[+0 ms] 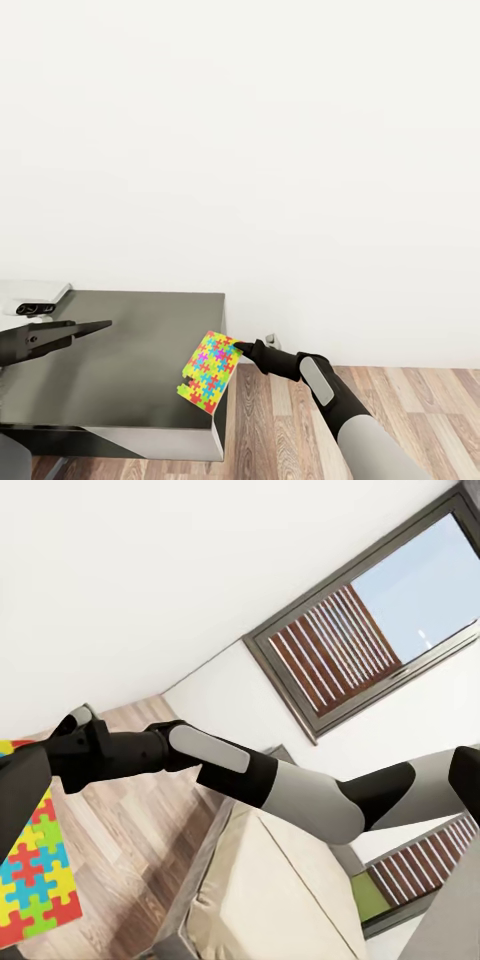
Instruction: Put all the toys in the child's room - the three board games (two on the bed and one on the table), the two jigsaw puzzles on the table, and the tennis ball on the table - inside the toy box on the table in the child's room.
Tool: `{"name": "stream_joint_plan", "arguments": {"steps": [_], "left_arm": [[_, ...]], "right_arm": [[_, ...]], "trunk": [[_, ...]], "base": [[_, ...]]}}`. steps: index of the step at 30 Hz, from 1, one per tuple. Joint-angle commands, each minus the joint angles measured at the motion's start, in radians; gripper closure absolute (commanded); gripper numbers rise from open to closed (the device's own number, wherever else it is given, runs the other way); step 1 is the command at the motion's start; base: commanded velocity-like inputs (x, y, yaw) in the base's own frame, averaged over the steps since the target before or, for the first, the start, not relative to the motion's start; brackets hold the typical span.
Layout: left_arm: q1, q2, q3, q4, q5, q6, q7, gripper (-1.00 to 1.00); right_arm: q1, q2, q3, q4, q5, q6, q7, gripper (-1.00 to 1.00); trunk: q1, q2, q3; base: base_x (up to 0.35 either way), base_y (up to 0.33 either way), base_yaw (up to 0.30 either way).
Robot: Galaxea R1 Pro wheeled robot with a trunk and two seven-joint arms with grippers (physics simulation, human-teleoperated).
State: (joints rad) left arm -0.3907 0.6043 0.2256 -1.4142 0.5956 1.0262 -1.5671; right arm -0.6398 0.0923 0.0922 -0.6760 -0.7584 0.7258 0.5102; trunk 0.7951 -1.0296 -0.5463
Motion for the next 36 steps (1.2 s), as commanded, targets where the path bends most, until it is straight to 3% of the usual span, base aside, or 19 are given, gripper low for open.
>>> {"name": "stream_joint_plan", "arguments": {"steps": [1, 17, 21, 27, 31, 36], "left_arm": [[0.0, 0.001, 0.0, 0.0, 0.0, 0.011, -0.004, -1.0], [0.0, 0.002, 0.0, -0.001, -0.001, 0.011, -0.004, -1.0], [0.0, 0.002, 0.0, -0.001, -0.002, 0.011, -0.004, -1.0], [0.0, 0.002, -0.001, -0.005, -0.004, 0.012, -0.004, -1.0], [-0.001, 0.002, -0.001, -0.006, -0.009, 0.012, -0.004, -1.0], [-0.003, 0.002, -0.005, -0.006, -0.012, 0.012, -0.004, -1.0]], "right_arm": [[-0.001, 0.0, 0.0, 0.0, -0.001, 0.004, 0.001, 1.0], [0.0, -0.007, -0.001, -0.011, -0.002, 0.008, 0.012, 1.0], [0.006, -0.014, 0.011, -0.072, 0.0, 0.018, 0.064, 1.0], [0.012, -0.022, 0.004, -0.214, 0.008, 0.103, 0.081, 1.0], [0.012, -0.027, 0.003, -0.24, 0.009, 0.107, 0.089, 1.0], [0.012, -0.053, 0.003, -0.256, 0.006, 0.107, 0.093, 1.0]], "trunk": [[-0.004, 0.007, 0.002], [-0.065, 0.119, 0.052], [-0.081, 0.147, 0.065], [-0.104, 0.189, 0.084], [-0.119, 0.217, 0.096], [-0.138, 0.252, 0.113]], "base": [[0.0, 0.0, 0.0], [0.0, 0.0, 0.0], [0.0, 0.0, 0.0], [0.0, 0.0, 0.0], [-0.027, 0.0, 0.0], [-0.088, 0.0, 0.007]]}}
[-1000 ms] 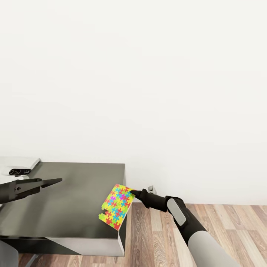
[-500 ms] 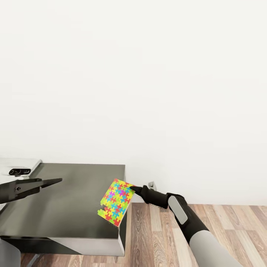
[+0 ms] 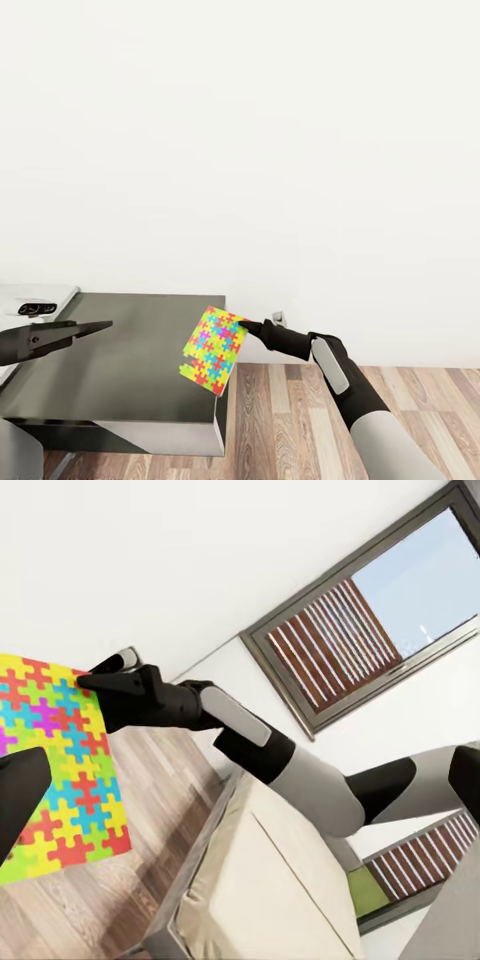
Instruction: Put all the toys in the child's room - the three board games (two on the bed and one on the table), the two jigsaw puzzles on the table, and the tennis ball on the table - inside the toy box on the table in the child's room.
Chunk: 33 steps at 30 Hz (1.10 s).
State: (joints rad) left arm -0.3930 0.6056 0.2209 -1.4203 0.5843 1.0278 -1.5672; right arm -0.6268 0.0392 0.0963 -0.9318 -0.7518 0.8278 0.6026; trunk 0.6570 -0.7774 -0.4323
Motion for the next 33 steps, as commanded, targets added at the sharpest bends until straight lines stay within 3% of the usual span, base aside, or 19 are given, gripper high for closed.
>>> {"name": "stream_joint_plan", "arguments": {"steps": [1, 7, 16, 33], "left_arm": [[-0.001, 0.0, -0.001, 0.0, -0.001, 0.011, -0.004, -1.0], [-0.001, 0.0, -0.002, 0.001, 0.0, 0.01, -0.004, -1.0], [-0.001, 0.0, -0.003, 0.0, 0.0, 0.009, -0.004, -1.0], [-0.001, 0.002, 0.002, -0.002, 0.0, 0.009, -0.004, -1.0]], "right_arm": [[-0.001, -0.001, -0.001, -0.001, -0.001, 0.005, 0.001, 1.0], [-0.001, -0.007, 0.002, -0.015, -0.004, -0.038, 0.003, 1.0], [0.036, -0.007, 0.001, -0.121, -0.005, -0.051, 0.001, 1.0], [0.044, -0.009, 0.0, -0.131, -0.004, -0.052, 0.0, 1.0]], "trunk": [[-0.004, 0.006, 0.003], [-0.027, 0.048, 0.03], [-0.061, 0.111, 0.072], [-0.127, 0.23, 0.152]], "base": [[-0.034, 0.0, 0.045], [-0.011, 0.0, 0.094], [-0.001, 0.0, 0.122], [0.0, 0.0, 0.15]]}}
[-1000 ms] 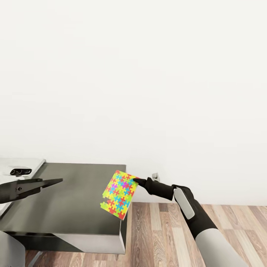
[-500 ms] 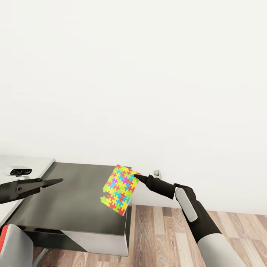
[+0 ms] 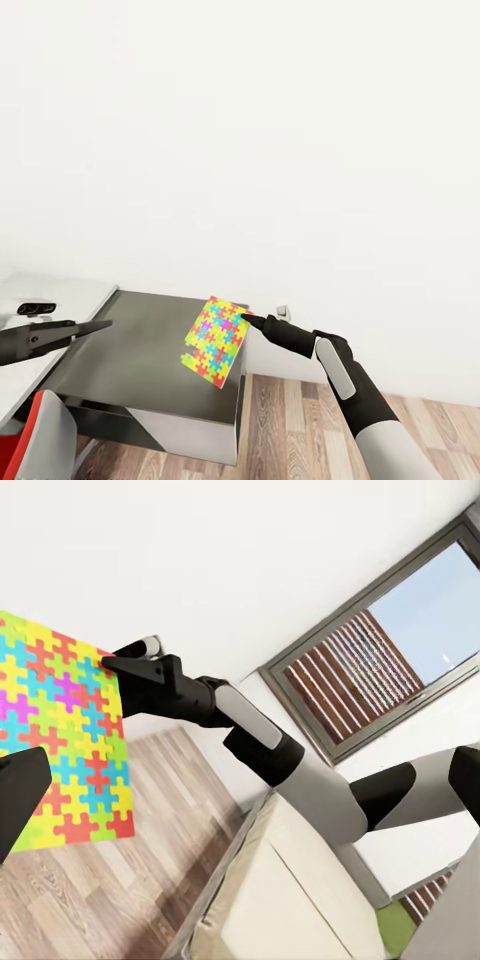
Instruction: Put all the toys in the child's room - the three board games (two on the bed and one on the table), the two jigsaw puzzles on the table, and the tennis ball on the table - inside the toy box on the table in the child's room.
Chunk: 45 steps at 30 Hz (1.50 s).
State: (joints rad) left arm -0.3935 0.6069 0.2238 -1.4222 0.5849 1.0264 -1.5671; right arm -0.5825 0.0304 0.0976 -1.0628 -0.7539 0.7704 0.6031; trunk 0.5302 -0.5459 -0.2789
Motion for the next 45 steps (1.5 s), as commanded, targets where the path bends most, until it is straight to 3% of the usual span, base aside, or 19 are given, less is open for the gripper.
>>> {"name": "stream_joint_plan", "arguments": {"steps": [1, 10, 16, 21, 45], "left_arm": [[-0.001, 0.0, 0.0, -0.001, 0.0, 0.011, -0.004, -1.0], [-0.001, 0.008, 0.0, -0.023, 0.006, 0.012, -0.004, -1.0], [0.002, 0.061, 0.0, -0.026, 0.011, 0.012, -0.004, -1.0], [0.002, 0.08, 0.0, -0.026, 0.012, 0.012, -0.004, -1.0], [0.005, 0.096, 0.0, -0.025, 0.012, 0.012, -0.004, -1.0]], "right_arm": [[-0.001, 0.0, -0.001, 0.0, -0.002, 0.006, 0.0, 1.0], [0.0, 0.0, 0.0, -0.004, -0.002, 0.007, 0.0, 1.0], [0.0, 0.0, 0.0, -0.019, -0.002, 0.011, -0.001, 1.0], [0.0, 0.0, 0.0, -0.021, -0.002, 0.012, -0.002, 1.0], [0.0, 0.002, 0.008, -0.022, 0.006, 0.007, -0.002, 1.0]], "trunk": [[-0.003, 0.006, 0.003], [-0.038, 0.069, 0.046], [-0.061, 0.111, 0.074], [-0.08, 0.146, 0.097], [-0.08, 0.146, 0.124]], "base": [[0.0, 0.0, 0.152], [0.0, 0.0, 0.152], [0.0, 0.0, 0.153], [0.0, 0.0, 0.155], [0.0, 0.0, 0.151]]}}
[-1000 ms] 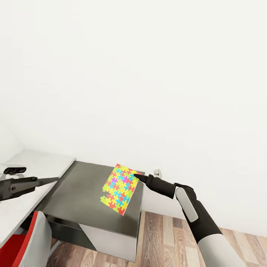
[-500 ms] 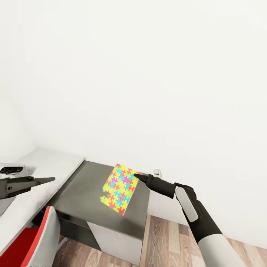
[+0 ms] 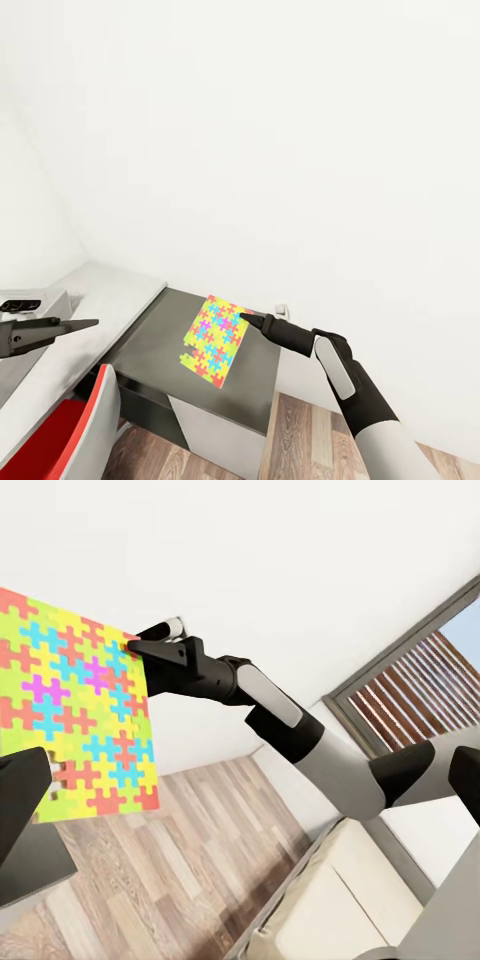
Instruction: Put all the toys in the child's room - the three board games (two on the bed and one on the table), the two jigsaw puzzles on the table, and the tennis ball on the table - inside the toy box on the table in the child's room.
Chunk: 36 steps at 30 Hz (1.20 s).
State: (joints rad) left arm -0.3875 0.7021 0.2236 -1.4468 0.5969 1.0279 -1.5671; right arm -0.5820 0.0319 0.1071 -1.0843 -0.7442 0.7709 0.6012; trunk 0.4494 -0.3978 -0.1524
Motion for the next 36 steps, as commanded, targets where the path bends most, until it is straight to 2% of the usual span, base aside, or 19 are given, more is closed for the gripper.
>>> {"name": "stream_joint_plan", "arguments": {"steps": [1, 10, 36], "left_arm": [[-0.001, 0.0, 0.0, 0.0, 0.0, 0.011, -0.004, -1.0], [-0.001, 0.0, -0.001, 0.0, 0.0, 0.011, -0.004, -1.0], [-0.001, -0.001, -0.001, 0.0, 0.0, 0.011, -0.004, -1.0]], "right_arm": [[-0.001, 0.0, -0.001, 0.0, -0.003, 0.006, -0.001, 1.0], [-0.001, 0.0, 0.001, 0.0, -0.001, 0.004, -0.003, 1.0], [-0.001, 0.002, 0.005, -0.002, -0.001, 0.007, -0.002, 1.0]], "trunk": [[0.001, -0.002, -0.002], [0.001, -0.002, 0.0], [0.001, -0.002, 0.02]], "base": [[0.0, 0.0, 0.002], [0.0, 0.0, 0.077], [0.0, 0.0, 0.259]]}}
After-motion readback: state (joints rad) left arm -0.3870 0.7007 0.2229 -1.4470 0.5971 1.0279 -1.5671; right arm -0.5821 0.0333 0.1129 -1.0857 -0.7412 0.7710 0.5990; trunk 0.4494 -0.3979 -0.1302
